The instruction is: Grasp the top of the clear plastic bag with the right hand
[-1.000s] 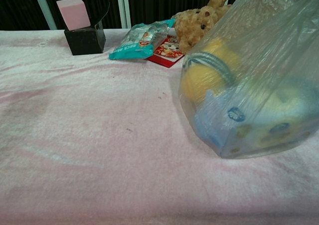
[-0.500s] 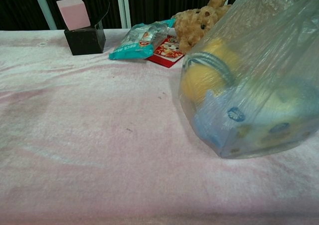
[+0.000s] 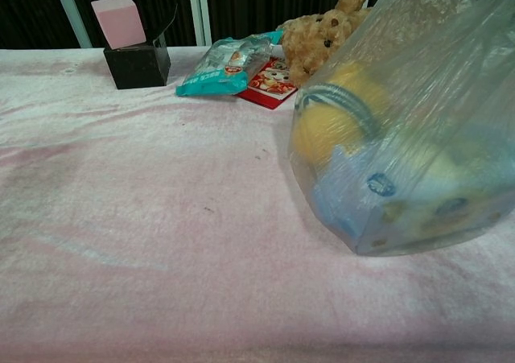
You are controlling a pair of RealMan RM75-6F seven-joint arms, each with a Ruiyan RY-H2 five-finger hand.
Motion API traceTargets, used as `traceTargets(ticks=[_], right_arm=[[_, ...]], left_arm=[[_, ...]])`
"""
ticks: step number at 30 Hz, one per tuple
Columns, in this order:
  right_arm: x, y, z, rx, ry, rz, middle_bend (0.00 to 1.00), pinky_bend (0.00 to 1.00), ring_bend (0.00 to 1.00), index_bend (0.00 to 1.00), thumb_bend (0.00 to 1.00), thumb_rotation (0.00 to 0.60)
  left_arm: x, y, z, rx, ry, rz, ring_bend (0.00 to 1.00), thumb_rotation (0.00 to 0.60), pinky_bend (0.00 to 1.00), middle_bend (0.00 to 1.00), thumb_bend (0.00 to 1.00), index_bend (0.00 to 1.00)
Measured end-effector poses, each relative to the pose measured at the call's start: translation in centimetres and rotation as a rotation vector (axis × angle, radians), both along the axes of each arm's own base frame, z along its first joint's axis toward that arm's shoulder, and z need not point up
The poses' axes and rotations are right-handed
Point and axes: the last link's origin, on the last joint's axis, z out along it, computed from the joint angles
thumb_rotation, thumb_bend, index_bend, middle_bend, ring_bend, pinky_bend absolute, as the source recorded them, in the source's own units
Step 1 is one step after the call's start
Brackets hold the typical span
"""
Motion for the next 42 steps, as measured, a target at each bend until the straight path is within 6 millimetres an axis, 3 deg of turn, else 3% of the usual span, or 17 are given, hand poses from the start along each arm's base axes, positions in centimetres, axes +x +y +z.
traceTargets(ticks=[8,13,24,42], right_arm=[[-0.1,0.5,-1.2,0.038,0.017,0.0,0.35,0.28,0.33,0.3,0.14,0.6],[0.9,0.5,-1.7,0.051,0.011,0.027,0.38,0.28,0.35,0.33,0.14,0.6],[3.3,-0.1,-1.8,0.093,-0.056,0.06,0.45,0.33,0.42,0.41,0.14,0.6],[6.0,-2.3,-0.5,0.104,-0.286,0.035,0.44,0.35,0.42,0.42,0.14,0.6]], left_arm=[[0.1,-0.1,0.1,0.001,-0.008,-0.002,0.0,0.6,0.02,0.0,0.0,0.0],[0.1,-0.1,0.1,-0.001,-0.01,0.002,0.0,0.6,0.02,0.0,0.0,0.0],[0.0,0.0,0.1,0.002,-0.012,0.005,0.0,0.6,0.02,0.0,0.0,0.0],[0.1,0.0,0.0,-0.012,-0.017,0.0,0.0,0.6,0.02,0.0,0.0,0.0]])
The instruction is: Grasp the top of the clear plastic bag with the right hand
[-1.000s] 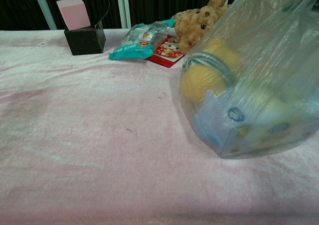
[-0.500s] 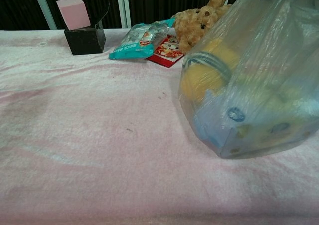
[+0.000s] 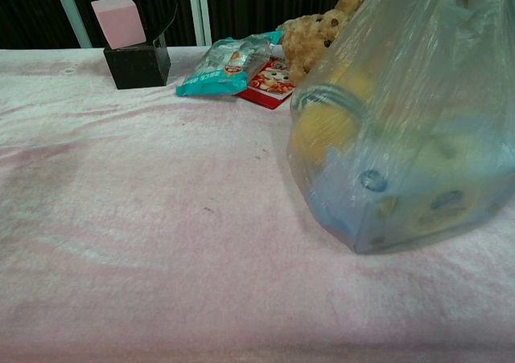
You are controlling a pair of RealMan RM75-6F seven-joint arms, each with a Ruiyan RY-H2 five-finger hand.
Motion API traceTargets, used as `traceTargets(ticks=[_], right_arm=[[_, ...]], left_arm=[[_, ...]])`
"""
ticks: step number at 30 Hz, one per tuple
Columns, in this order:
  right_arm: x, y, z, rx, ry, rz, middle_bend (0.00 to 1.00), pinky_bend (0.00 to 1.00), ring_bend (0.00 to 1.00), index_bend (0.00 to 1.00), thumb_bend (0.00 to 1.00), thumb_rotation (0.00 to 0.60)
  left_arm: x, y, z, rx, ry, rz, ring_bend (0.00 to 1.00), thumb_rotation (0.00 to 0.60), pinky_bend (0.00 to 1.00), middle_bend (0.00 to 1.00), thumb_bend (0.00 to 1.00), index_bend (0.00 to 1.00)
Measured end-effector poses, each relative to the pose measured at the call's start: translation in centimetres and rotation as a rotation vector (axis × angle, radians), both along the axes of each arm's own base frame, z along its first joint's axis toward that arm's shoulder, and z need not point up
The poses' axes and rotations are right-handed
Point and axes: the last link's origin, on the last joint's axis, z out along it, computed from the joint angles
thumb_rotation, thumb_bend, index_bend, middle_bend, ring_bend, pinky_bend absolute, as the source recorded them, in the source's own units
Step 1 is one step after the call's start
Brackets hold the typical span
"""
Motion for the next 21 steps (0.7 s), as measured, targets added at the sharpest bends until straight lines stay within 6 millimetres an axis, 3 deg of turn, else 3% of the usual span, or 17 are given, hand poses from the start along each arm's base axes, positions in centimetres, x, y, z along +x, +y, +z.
traceTargets(ticks=[3,7,10,13,21], right_arm=[[0.2,-0.3,0.5,0.005,-0.067,-0.036,0.48,0.47,0.47,0.46,0.16,0.6],[0.5,-0.7,1.3,0.012,-0.135,-0.078,0.7,0.78,0.73,0.68,0.25,0.6],[0.6,-0.9,1.8,0.022,-0.162,-0.115,0.86,0.97,0.9,0.85,0.45,0.6],[0.7,-1.1,2.2,0.031,-0.175,-0.153,0.95,1.0,0.99,0.94,0.59,0.6],[1.2,-1.5,2.5,0.061,-0.16,-0.192,0.98,1.0,1.0,0.97,0.67,0.6]], left_arm=[[0.0,0.0,0.0,-0.001,0.0,0.0,0.0,0.6,0.02,0.0,0.0,0.0],[0.0,0.0,-0.1,-0.003,0.001,-0.001,0.0,0.6,0.02,0.0,0.0,0.0],[0.1,0.0,-0.1,-0.004,0.002,-0.003,0.0,0.6,0.02,0.0,0.0,0.0],[0.0,0.0,-0.1,-0.004,0.002,-0.003,0.0,0.6,0.02,0.0,0.0,0.0],[0.0,0.0,0.0,-0.003,0.003,-0.003,0.0,0.6,0.02,0.0,0.0,0.0]])
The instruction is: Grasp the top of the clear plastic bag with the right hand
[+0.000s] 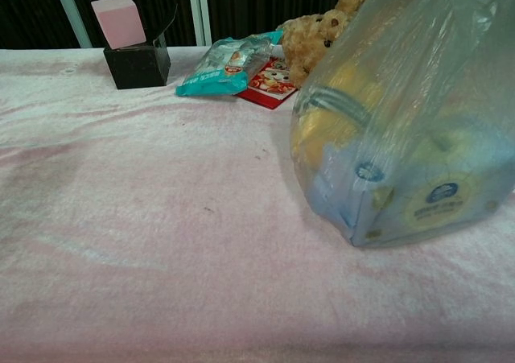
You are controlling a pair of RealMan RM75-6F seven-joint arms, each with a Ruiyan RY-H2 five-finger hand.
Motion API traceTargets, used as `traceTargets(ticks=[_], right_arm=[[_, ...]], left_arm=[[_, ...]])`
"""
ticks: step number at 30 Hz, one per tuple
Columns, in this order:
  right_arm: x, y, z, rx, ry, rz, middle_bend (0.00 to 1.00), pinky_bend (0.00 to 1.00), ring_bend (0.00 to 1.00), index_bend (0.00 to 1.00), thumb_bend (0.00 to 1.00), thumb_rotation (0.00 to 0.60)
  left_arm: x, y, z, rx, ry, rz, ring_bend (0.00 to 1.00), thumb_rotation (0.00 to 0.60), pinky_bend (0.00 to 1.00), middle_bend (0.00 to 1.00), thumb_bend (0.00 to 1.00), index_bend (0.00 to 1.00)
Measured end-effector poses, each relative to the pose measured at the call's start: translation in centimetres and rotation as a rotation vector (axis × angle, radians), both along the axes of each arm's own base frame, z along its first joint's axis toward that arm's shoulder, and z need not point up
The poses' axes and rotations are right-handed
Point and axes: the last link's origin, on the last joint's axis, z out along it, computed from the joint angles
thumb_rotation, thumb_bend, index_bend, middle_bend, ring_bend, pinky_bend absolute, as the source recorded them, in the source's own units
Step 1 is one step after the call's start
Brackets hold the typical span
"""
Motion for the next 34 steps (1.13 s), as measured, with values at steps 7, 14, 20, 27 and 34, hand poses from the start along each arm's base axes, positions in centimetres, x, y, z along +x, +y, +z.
traceTargets(ticks=[7,14,20,27,34], right_arm=[[2.2,-0.5,1.2,-0.018,-0.017,0.053,0.98,1.0,1.0,0.97,0.67,0.6],[5.9,-1.5,3.9,-0.062,0.001,0.113,0.98,1.0,1.0,0.97,0.67,0.6],[8.1,-2.0,5.8,-0.08,0.0,0.107,0.98,1.0,1.0,0.97,0.67,0.6],[10.9,-2.0,7.6,-0.098,-0.012,0.137,0.98,1.0,1.0,0.97,0.67,0.6],[12.8,-1.8,8.8,-0.109,-0.026,0.155,0.98,1.0,1.0,0.97,0.67,0.6]], left_arm=[[-0.1,0.0,-0.1,-0.001,0.005,0.006,0.0,0.6,0.02,0.0,0.0,0.0],[0.0,0.0,-0.2,-0.006,0.008,0.009,0.0,0.6,0.02,0.0,0.0,0.0],[0.0,-0.1,-0.2,-0.007,0.008,0.011,0.0,0.6,0.02,0.0,0.0,0.0],[0.0,-0.1,-0.3,-0.01,0.01,0.013,0.0,0.6,0.02,0.0,0.0,0.0],[0.0,-0.1,-0.3,-0.01,0.011,0.014,0.0,0.6,0.02,0.0,0.0,0.0]])
